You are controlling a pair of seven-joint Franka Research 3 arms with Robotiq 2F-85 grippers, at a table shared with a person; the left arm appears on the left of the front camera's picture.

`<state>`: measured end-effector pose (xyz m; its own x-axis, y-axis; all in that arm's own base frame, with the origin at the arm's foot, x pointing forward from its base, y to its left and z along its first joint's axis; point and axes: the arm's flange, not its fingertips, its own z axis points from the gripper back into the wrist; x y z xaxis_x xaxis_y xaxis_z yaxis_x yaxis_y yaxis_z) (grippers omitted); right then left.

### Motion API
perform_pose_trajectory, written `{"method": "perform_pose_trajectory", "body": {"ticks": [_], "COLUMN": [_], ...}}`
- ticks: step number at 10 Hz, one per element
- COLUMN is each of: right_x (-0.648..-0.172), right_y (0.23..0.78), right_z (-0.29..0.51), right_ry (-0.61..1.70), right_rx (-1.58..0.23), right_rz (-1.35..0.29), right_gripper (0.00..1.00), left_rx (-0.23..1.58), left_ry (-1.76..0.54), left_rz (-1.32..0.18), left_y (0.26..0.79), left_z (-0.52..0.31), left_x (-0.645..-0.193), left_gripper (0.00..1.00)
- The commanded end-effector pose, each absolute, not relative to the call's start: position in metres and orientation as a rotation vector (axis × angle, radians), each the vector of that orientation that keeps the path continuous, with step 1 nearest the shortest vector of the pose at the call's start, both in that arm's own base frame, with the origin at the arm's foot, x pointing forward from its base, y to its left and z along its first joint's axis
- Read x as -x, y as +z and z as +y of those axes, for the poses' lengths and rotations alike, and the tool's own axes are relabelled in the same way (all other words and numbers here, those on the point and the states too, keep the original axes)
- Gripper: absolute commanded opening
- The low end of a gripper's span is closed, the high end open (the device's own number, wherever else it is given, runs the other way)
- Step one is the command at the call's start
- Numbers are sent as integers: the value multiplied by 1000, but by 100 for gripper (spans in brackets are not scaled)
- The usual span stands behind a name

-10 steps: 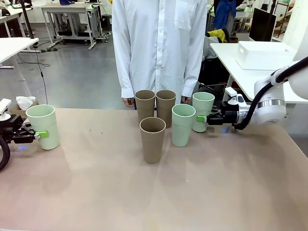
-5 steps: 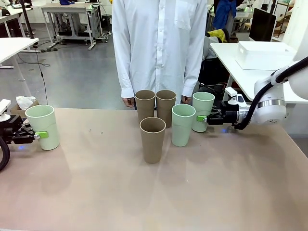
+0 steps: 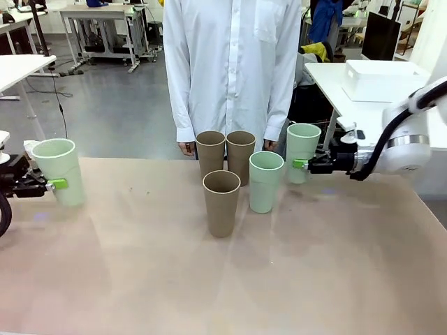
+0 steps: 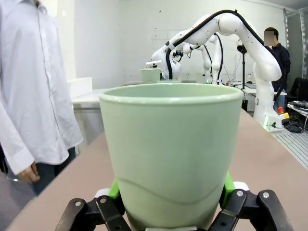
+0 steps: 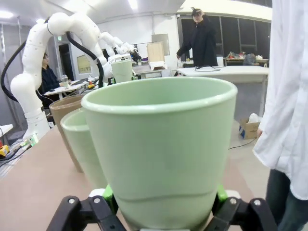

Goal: Stack the cups and store them in the basket.
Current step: Pick up two Reusable plastic cups , one in each hand.

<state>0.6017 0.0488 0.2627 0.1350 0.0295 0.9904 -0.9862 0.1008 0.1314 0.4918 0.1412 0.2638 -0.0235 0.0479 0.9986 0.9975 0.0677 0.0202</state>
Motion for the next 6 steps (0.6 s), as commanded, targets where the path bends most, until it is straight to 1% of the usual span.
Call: {"method": "perform_pose_trajectory", "body": {"ticks": [1,2,3,6], "right_x": [-551,-522,-501,-426], "right_y": [316,334,343,347], "right_z": [32,27,23,16], "right_ry": [1081,1060,1050,995], "right_rx": [-1081,-1097,-1096,-1105], "right_rz": [-1224,-1248,-1271,-1353], "right_gripper": [85,85,85,85], "left_rx": [1204,1209,1229,1219], "left_ry": [-1140,-1124,-1118,-1102], "left_rz": [-1347,-1358,-1355,-1324], "left_y": [316,340,351,351], "left_z": [101,80,59,6], "left_x": [-468,-450,-438,-397], "left_gripper": [85,85,85,85]}}
